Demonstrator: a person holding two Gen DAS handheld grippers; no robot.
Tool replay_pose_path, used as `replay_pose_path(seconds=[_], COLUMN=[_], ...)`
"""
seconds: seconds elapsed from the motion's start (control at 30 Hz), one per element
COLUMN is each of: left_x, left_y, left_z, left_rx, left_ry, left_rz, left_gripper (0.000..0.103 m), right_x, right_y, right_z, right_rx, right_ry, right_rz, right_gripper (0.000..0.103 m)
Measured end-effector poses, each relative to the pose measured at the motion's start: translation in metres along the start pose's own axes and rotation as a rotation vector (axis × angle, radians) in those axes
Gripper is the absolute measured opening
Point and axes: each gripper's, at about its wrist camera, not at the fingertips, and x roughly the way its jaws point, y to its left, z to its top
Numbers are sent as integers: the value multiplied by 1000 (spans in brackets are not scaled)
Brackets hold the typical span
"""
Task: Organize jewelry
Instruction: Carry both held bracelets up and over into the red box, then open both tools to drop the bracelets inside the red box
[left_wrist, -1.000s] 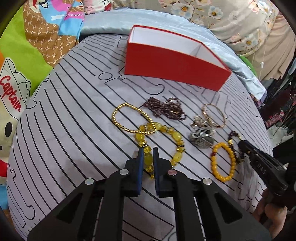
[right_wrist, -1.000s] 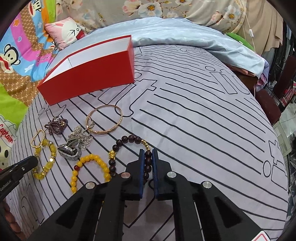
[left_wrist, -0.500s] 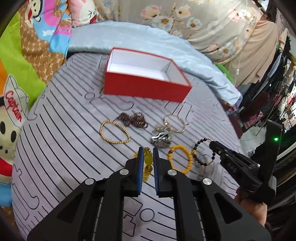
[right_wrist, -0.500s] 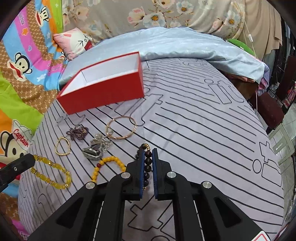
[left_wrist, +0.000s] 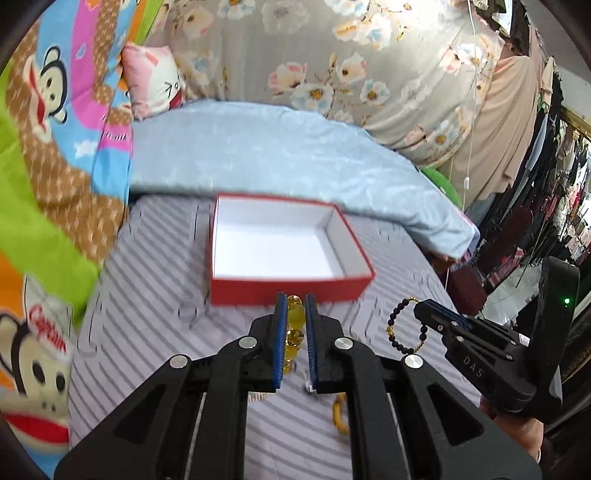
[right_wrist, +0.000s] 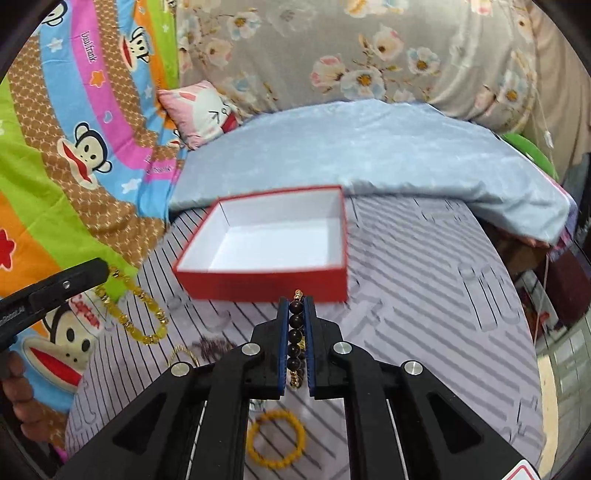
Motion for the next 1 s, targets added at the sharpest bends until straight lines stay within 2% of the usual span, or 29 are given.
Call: replay_pose_path(seconds=[0.2,0.33,0.5,0.67,0.83,0.9,0.97,1.0], left_x=[41,79,130,173,199,207,212,212], left_y=[7,14,31,41,50,54,57,58], left_z=[57,81,98,98,94,93,92,91], left_rx=[9,11,-38,-28,-30,-37,-33,-29], left_ry=[-43,-38,5,41,65,74,66,54], left_rz=[10,10,-33,-21,6,16,48,64], left_gripper=[9,9,9,9,9,9,9,14], right_x=[48,89,141,183,213,220,220,219], right_y=[8,8,3,-5,-9,-9,-11,-12], right_z=[64,90,104,106,103,101,99,99], right_rx=[-46,-34,-9,-1,-27,-60,-79,-87], right_ry=[-6,28,96,149,193,192,179,171], right_rz=[54,101,133,118,68,9,-41,-58], right_gripper=[7,7,7,7,7,12,29,33])
